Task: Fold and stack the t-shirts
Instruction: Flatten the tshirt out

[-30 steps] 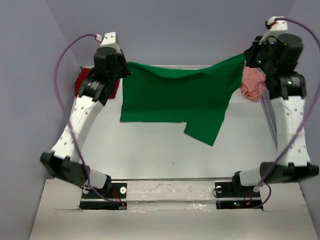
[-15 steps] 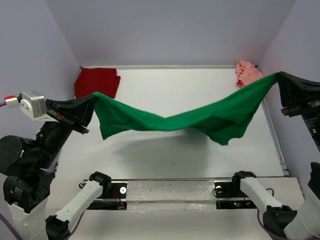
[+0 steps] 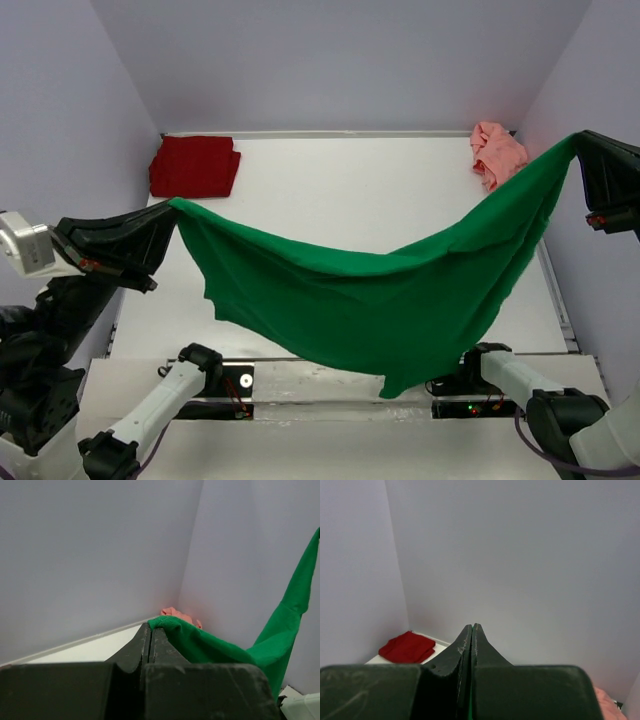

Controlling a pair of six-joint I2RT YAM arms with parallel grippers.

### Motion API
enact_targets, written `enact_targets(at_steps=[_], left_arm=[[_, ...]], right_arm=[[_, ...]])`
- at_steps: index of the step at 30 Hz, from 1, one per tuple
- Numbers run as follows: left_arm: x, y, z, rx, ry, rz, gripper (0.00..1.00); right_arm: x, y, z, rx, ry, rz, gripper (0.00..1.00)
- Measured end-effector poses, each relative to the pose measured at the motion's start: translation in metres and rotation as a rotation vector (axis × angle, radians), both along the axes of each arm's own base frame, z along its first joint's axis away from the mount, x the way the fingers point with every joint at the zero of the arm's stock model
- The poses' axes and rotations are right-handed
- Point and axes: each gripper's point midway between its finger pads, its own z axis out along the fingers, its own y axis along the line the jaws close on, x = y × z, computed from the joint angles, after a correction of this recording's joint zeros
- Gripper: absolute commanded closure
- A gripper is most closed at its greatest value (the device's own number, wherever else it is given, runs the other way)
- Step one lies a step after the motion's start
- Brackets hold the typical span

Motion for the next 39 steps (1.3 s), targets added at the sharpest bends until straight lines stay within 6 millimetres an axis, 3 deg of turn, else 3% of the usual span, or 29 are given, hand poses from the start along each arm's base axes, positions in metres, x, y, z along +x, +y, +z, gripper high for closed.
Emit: enact_targets(at_steps=[4,8,12,15,18,25,28,30,35,39], left_arm=[[-0.018,0.003,0.019,-0.014,-0.070,-0.022,0.99],[-0.043,0.004,0.036,-0.029,-0.151,-0.072,0.98],[-0.060,0.008,0.045,-0.046,-0.203,-0.090,0.98],[-0.062,0.010,0.043,-0.049,-0.206,-0.087,0.98],[-0.051,0.011,0.036,-0.044,-0.177,-0.053,0.98],[-0.012,0.015,0.023,-0.015,-0.105,0.056,0.98],[-0.002,0.018,0.041,-0.016,-0.122,0.095,0.98],[0.000,0.021,0.069,-0.037,-0.181,0.117,0.98],[0.001,0.031,0.115,-0.077,-0.274,0.177,0.99],[-0.005,0.042,0.123,-0.093,-0.304,0.225,0.99]], right_arm=[[-0.018,0.011,0.011,-0.017,-0.044,0.064,1.00],[-0.063,0.025,0.030,-0.045,-0.154,0.150,1.00],[-0.102,0.031,0.033,-0.065,-0.227,0.194,1.00],[-0.114,0.033,0.028,-0.072,-0.243,0.207,1.00],[-0.100,0.033,0.022,-0.069,-0.208,0.202,1.00],[0.005,0.026,0.012,-0.055,-0.031,0.150,1.00],[0.041,0.024,0.025,-0.054,-0.029,0.131,1.00],[0.055,0.022,0.036,-0.053,-0.052,0.119,1.00],[0.068,0.016,0.052,-0.056,-0.120,0.078,1.00],[0.042,0.008,0.065,-0.072,-0.207,0.024,1.00]])
